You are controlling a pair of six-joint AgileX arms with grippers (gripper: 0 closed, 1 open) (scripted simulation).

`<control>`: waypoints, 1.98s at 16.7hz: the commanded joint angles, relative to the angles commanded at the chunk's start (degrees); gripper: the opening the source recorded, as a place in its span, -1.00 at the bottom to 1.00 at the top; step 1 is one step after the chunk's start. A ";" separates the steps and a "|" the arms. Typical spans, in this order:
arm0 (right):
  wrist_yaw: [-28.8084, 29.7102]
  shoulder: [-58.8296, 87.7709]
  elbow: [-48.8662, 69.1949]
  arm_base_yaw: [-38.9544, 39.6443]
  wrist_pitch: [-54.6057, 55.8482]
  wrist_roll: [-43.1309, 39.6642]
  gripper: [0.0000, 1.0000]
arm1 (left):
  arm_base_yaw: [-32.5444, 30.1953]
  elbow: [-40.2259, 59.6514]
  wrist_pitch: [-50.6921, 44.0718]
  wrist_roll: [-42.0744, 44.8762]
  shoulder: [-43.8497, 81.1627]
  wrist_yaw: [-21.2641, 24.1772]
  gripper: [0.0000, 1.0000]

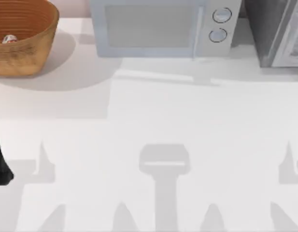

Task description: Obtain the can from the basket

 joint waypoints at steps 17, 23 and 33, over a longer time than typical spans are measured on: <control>0.00 0.00 0.00 0.00 0.00 0.00 1.00 | 8.37 53.89 -31.06 2.84 54.26 1.32 1.00; 0.00 0.00 0.00 0.00 0.00 0.00 1.00 | 10.43 92.20 -49.44 4.74 90.12 5.23 1.00; 0.00 0.00 0.00 0.00 0.00 0.00 1.00 | 10.52 148.78 -74.54 6.60 143.26 13.05 1.00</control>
